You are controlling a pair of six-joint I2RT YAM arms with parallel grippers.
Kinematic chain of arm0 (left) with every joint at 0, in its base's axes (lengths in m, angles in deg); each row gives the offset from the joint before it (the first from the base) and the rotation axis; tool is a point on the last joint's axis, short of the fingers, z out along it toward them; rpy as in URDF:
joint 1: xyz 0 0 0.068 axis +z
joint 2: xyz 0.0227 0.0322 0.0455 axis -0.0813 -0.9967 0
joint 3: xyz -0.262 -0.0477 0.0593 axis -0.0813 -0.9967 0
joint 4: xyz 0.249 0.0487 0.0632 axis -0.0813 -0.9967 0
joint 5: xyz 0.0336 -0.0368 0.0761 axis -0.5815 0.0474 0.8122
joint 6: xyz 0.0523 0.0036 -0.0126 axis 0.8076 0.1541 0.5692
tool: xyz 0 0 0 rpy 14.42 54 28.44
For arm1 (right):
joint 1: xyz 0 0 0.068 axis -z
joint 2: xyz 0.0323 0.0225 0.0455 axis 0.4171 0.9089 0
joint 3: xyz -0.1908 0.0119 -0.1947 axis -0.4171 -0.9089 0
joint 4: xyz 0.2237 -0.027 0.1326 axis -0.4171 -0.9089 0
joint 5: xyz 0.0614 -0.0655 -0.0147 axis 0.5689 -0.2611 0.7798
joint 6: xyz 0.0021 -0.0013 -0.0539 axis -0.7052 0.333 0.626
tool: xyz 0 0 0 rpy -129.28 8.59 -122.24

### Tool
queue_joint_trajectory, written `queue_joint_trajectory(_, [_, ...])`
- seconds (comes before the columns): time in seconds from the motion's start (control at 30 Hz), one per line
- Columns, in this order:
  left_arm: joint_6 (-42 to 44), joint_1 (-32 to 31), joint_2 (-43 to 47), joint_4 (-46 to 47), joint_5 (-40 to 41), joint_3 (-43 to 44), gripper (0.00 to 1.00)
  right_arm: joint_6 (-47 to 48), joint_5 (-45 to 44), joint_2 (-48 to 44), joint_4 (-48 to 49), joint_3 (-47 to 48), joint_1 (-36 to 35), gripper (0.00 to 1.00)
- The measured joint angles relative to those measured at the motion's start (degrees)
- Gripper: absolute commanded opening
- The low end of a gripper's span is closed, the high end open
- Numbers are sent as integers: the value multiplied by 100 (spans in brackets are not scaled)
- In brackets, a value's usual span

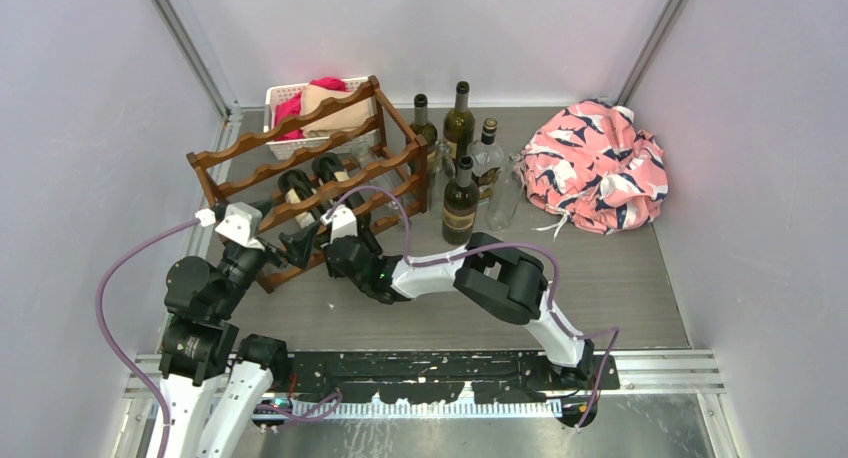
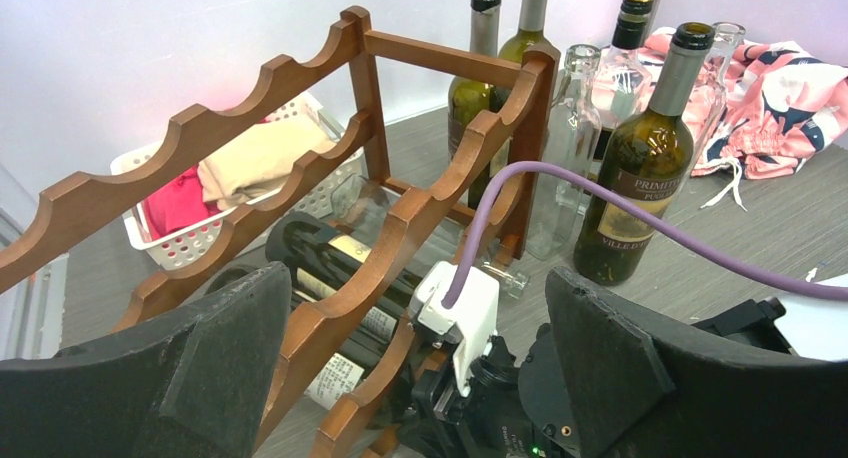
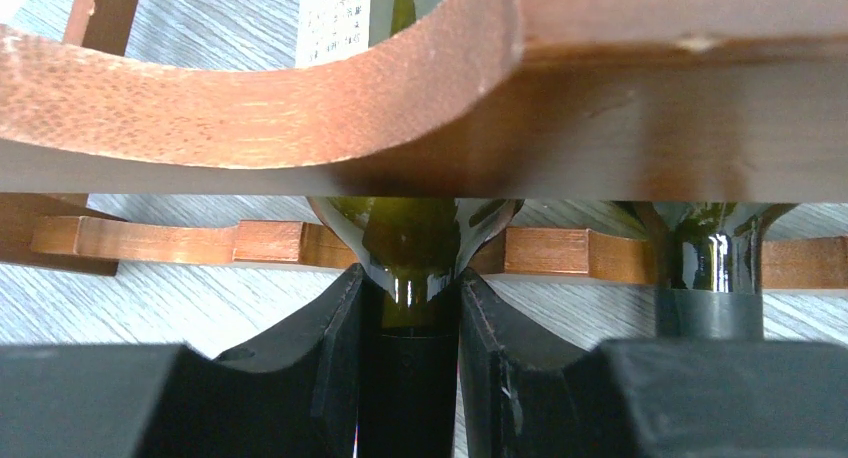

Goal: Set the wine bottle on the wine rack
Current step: Place the wine bottle in the wine rack.

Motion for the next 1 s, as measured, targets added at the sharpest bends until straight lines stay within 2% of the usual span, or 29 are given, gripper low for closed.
queue_joint_trajectory(0.67, [-2,0,52,-2,37,-22,97,-177,232,177,223,420,33,80])
queue_joint_trajectory(0.77, [0,0,76,-2,37,-22,97,-127,367,177,234,420,33,85])
queue_joint_trajectory(1.0, [0,0,151,-2,57,-22,97,105,721,101,356,260,37,87])
